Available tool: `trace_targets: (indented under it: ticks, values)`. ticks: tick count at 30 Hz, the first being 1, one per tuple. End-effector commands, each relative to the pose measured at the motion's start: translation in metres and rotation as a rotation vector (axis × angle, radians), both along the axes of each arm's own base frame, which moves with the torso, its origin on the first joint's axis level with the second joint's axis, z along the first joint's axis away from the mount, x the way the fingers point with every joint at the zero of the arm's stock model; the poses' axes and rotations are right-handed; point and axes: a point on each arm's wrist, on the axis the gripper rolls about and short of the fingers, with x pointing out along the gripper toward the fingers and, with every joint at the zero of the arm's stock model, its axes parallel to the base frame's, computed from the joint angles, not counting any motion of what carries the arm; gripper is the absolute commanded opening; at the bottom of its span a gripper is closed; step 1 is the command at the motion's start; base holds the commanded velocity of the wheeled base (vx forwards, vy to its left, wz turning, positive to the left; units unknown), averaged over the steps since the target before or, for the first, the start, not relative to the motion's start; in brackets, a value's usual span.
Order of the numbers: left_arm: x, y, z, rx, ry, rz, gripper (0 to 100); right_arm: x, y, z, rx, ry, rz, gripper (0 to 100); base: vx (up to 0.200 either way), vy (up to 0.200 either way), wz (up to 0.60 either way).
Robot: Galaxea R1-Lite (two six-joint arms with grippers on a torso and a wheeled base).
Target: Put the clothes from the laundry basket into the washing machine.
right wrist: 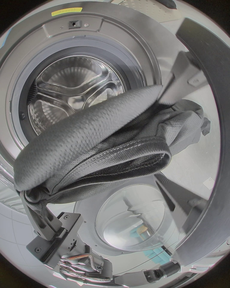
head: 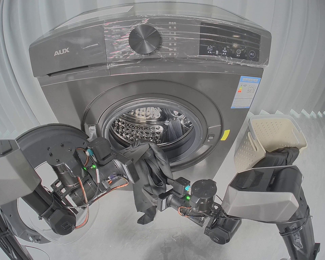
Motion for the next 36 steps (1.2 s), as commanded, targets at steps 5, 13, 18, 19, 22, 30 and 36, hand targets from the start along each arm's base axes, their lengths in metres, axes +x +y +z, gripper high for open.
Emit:
trace_targets:
  ticks: [5, 13, 18, 19, 22, 30, 36]
  values:
    - [0.001, 0.000, -0.001, 0.002, 0.004, 0.002, 0, 0.000, 0.000, 0.000, 0.001, 0.001, 0.000, 0, 0.000, 0.000, 0.00]
    - [0.004, 0.003, -0.003, 0.006, 0.008, 0.016, 0, -0.011, -0.003, 0.010, -0.001, 0.003, 0.011, 0, 0.000, 0.000, 0.00]
    - [0.008, 0.006, -0.008, 0.013, 0.020, 0.030, 0, -0.030, -0.013, 0.028, -0.010, 0.011, 0.029, 0, 0.000, 0.000, 0.00]
    - [0.008, 0.005, -0.008, 0.013, 0.022, 0.030, 0, -0.032, -0.014, 0.029, -0.013, 0.014, 0.031, 0, 0.000, 0.000, 0.00]
    - [0.009, 0.005, -0.010, 0.015, 0.028, 0.030, 0, -0.043, -0.023, 0.037, -0.026, 0.024, 0.035, 0, 0.000, 0.000, 0.00]
    - [0.013, 0.009, -0.013, 0.017, 0.037, 0.047, 0, -0.068, -0.051, 0.046, -0.074, 0.071, 0.035, 0, 0.000, 0.000, 0.00]
    - [0.014, 0.009, -0.015, 0.016, 0.049, 0.067, 0, -0.073, -0.064, 0.056, -0.070, 0.067, 0.020, 0, 0.000, 0.000, 0.00]
